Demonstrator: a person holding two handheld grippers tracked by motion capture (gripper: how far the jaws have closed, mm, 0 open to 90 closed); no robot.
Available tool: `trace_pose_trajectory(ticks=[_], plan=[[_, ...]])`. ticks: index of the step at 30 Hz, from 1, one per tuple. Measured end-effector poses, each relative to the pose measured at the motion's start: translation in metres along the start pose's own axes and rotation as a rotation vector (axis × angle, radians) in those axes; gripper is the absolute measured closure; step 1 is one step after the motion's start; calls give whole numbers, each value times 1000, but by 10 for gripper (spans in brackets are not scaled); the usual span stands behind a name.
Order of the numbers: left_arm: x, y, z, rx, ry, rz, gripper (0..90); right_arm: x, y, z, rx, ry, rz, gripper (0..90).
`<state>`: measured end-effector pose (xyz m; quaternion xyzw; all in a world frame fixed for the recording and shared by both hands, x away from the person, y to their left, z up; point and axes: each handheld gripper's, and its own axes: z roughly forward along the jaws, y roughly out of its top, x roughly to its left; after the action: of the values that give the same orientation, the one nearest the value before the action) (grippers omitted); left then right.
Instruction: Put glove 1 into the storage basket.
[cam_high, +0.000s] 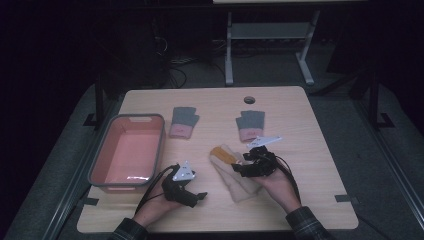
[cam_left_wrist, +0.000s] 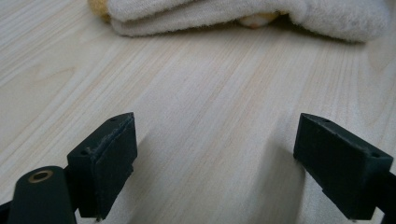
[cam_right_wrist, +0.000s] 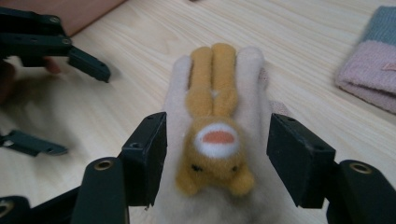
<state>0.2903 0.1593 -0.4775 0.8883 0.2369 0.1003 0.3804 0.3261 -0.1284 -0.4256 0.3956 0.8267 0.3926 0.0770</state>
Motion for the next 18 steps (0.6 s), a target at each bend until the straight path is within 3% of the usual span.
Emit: trace_pose_trajectory(ticks=[7, 10, 14, 18], plan=[[0, 0, 0, 2, -2, -1, 127, -7, -16, -25, 6, 49, -39, 561], [0, 0, 0, 0, -3, -5, 127, -5, -27, -32, 30, 62, -81, 630], [0, 0, 0, -4, -4, -7, 127, 0, -39, -41, 41, 88, -109, 678], [0, 0, 0, 3, -4, 1, 127, 5, -48, -39, 62, 113, -133, 650]])
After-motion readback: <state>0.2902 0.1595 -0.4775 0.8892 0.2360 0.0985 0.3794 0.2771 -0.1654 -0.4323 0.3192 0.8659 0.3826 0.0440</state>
